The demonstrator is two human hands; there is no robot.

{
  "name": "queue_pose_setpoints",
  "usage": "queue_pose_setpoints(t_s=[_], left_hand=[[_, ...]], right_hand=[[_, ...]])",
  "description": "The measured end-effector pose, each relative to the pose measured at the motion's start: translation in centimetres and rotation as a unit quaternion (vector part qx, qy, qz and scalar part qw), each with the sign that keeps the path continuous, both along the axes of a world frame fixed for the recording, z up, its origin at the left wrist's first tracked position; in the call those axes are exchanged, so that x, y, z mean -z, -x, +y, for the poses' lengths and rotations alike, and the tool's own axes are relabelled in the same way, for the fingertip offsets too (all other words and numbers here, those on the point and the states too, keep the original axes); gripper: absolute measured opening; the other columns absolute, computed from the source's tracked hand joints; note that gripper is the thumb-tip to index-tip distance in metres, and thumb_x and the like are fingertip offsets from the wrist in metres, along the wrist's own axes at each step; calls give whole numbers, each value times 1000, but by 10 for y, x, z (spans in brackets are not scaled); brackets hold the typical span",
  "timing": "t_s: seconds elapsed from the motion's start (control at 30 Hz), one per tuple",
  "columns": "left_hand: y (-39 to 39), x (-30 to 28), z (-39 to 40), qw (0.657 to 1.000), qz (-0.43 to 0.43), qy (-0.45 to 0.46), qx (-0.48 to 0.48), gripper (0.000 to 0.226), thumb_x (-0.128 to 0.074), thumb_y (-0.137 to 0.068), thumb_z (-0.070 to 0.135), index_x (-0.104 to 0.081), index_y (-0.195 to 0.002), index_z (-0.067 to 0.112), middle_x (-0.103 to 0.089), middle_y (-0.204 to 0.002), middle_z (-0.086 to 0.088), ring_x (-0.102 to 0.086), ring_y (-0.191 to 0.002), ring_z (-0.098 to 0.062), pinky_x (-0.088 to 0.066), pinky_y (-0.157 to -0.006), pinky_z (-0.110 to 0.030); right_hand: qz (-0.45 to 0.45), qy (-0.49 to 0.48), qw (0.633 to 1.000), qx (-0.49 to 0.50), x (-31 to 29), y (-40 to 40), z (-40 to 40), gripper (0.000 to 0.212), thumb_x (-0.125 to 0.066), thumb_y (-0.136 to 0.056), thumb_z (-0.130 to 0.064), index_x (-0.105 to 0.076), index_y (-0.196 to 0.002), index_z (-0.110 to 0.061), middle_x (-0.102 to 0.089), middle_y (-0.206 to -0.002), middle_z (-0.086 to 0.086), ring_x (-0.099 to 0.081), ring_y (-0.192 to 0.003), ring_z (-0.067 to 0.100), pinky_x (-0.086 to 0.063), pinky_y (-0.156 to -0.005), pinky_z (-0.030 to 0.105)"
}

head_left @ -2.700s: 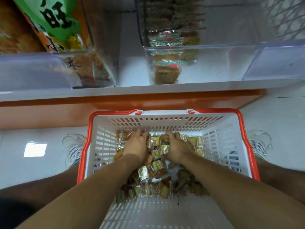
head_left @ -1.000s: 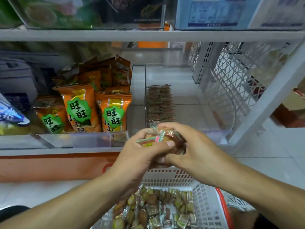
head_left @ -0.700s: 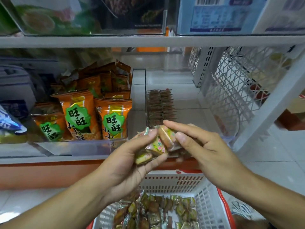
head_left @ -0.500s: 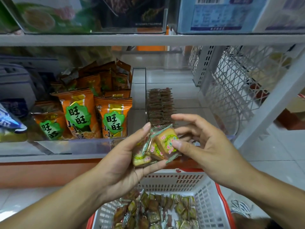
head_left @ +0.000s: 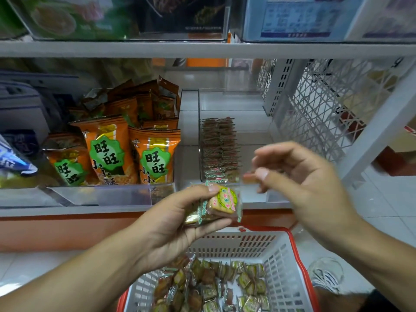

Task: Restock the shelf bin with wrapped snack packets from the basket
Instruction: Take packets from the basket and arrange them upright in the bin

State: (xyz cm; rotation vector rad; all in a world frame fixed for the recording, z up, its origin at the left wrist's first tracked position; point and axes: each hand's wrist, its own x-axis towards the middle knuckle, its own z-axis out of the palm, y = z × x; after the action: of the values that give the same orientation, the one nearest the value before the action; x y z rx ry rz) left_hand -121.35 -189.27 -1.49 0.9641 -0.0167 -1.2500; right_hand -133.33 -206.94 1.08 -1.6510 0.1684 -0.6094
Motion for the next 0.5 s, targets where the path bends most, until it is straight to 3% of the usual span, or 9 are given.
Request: queue_pose_setpoints(t_s=[0.1, 0.17, 0.23, 0.33, 0.4, 0.5], left_hand=[[2, 0, -2, 999, 32, 20, -2, 30, -85, -67, 7, -80, -94, -4, -72, -111, -32, -76, -91, -40, -64, -62, -37], [6, -1, -4, 998, 44, 50, 19, 32, -85, -74, 6, -78, -104, -2, -71, -116, -32, -76, -95, -38, -65, -65, -37], [9, -3, -6, 996, 43, 74, 27, 38, -82, -69, 15, -80, -104, 2, -71, -116, -31, -77, -94, -37, -65, -64, -37], [10, -4, -5, 995, 34, 90, 24, 53, -98, -54, 18, -81, -102, 3, -74, -110, -28, -78, -89, -34, -65, -61, -35], [10, -4, -4, 995, 18, 92, 22, 63, -104, -42, 16, -82, -100, 4, -75, -105, -26, -78, -88, -33, -64, -60, -34], [9, -3, -4, 996, -11, 91, 20, 64, -105, -38, 17, -82, -97, 6, -76, -103, -26, -78, -86, -33, -64, -60, -33]], right_hand=[[-79, -178, 979, -55, -6, 2, 4, 31, -59, -84, 0, -74, -99, -23, -70, -94, 9, -68, -92, 24, -56, -66, 28], [-62, -197, 972, -114, -4, 4, 13, 37, -52, -85, 2, -73, -105, -22, -70, -96, 11, -68, -91, 24, -57, -65, 29], [-43, -180, 974, -130, -2, 5, 19, 39, -49, -87, 2, -72, -107, -23, -70, -99, 11, -69, -90, 21, -55, -57, 27], [-31, -114, 987, -113, -4, 6, 19, 45, -55, -85, 6, -69, -108, -30, -71, -112, 4, -70, -99, 19, -48, -43, 20], [-29, -61, 994, -90, -5, 7, 16, 49, -64, -81, 6, -68, -110, -33, -68, -121, -1, -69, -105, 20, -55, -53, 21], [16, 2, 999, -48, -4, 9, 12, 55, -76, -76, -7, -65, -117, -42, -66, -125, -11, -65, -106, 42, -63, -64, 47]])
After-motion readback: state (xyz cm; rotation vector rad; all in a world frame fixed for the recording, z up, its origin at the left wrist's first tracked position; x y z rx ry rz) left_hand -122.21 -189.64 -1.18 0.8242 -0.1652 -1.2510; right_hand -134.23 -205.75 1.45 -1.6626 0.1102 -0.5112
